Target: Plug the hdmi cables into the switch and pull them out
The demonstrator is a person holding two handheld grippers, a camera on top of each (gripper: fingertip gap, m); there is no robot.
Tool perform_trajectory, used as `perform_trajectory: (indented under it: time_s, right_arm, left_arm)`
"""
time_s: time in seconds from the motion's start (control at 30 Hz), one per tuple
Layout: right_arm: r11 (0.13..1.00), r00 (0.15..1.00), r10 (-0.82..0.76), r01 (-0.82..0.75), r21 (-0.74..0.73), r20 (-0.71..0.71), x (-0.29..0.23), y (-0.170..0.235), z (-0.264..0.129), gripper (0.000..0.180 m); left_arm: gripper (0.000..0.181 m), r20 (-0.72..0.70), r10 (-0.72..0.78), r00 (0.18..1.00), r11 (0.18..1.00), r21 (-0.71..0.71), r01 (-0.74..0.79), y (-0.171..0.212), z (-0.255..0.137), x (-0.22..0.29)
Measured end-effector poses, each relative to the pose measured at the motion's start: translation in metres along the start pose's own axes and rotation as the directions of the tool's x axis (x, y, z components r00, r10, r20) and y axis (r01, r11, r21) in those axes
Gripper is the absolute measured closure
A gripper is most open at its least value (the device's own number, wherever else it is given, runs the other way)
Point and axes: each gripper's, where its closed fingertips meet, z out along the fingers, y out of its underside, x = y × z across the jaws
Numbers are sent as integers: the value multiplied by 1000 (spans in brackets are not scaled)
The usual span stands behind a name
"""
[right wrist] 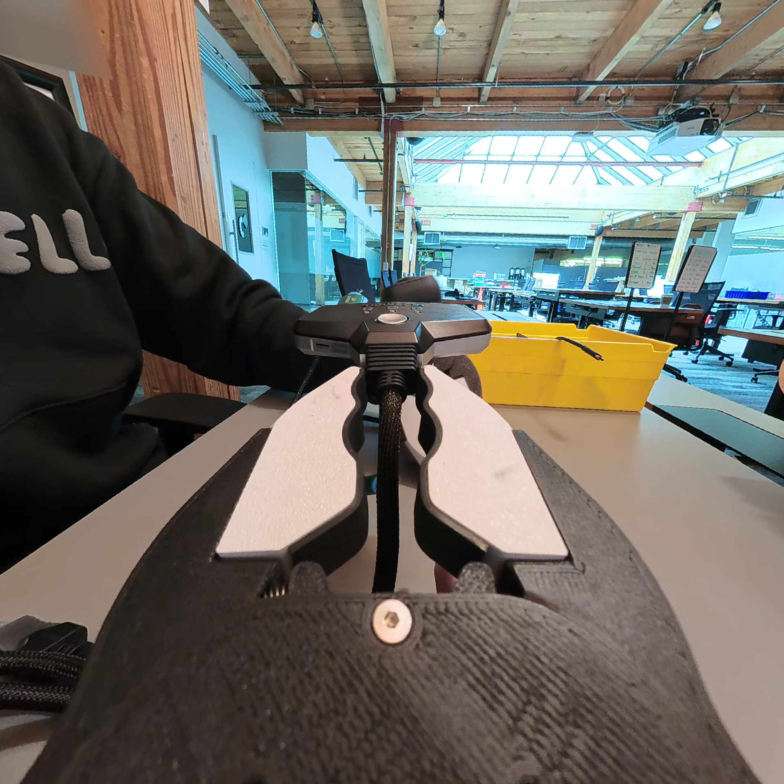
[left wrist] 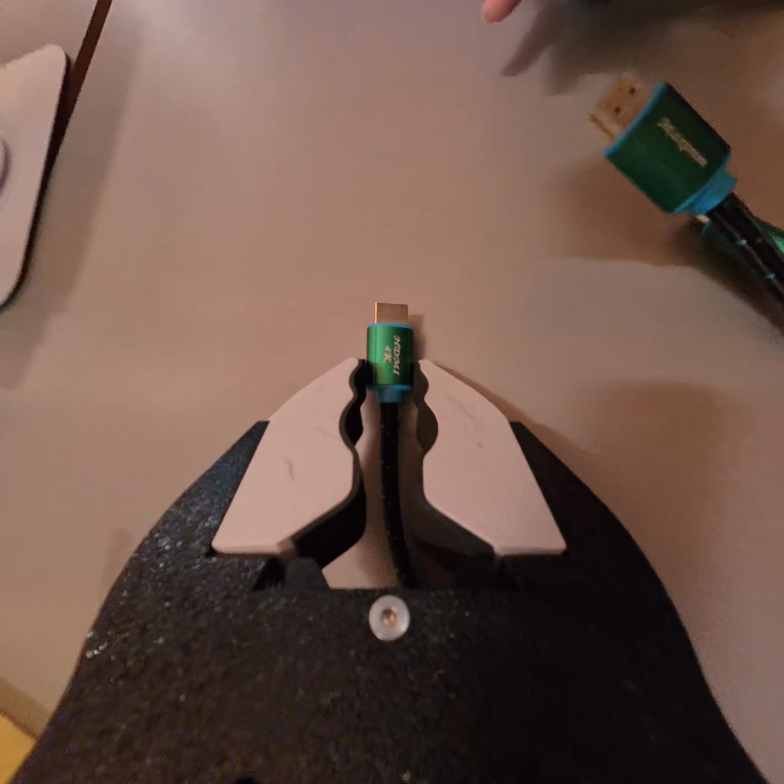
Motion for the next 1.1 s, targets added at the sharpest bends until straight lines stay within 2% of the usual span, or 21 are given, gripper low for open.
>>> perform_trajectory:
  time_s: [0.3, 0.43, 0.6, 0.7, 0.77, 0.83, 0.97, 1.1]
  right_arm:
    - [1000, 1000, 3, -3, 6, -2, 0, -1, -1, 158]
    - [1000, 1000, 10, -10, 10, 1, 1, -1, -1, 158]
    - [1000, 1000, 10, -10, 27, -3, 3, -3, -2, 158]
    - [1000, 1000, 5, -5, 31, -8, 3, -3, -3, 158]
    - [999, 1000, 1, 0, 40, -18, 4, -4, -4, 158]
    - [997, 999, 3, -1, 71, -41, 8, -8, -7, 158]
    - [995, 992, -23, 35, 92, -122, 19, -11, -10, 158]
    - [997, 987, -57, 64, 37, -149, 21, -5, -5, 158]
  left_arm:
    - [160, -88, -264, 960, 964, -12, 264, 8, -1, -10]
    - [160, -62, -342, 938, 936, 62, 346, -2, -35, -42]
    - [160, 211, -246, 946, 969, 88, 232, -11, -115, -104]
    - [161, 416, -130, 900, 991, 33, 128, -14, -167, -135]
    - [161, 488, -51, 872, 998, -10, 64, -18, -193, -143]
    - [161, 457, -10, 889, 999, -33, 28, -23, -205, -136]
    - [161, 157, -103, 982, 995, 30, 99, -31, -192, -91]
    - [161, 53, -237, 970, 969, 80, 232, -39, -190, -78]
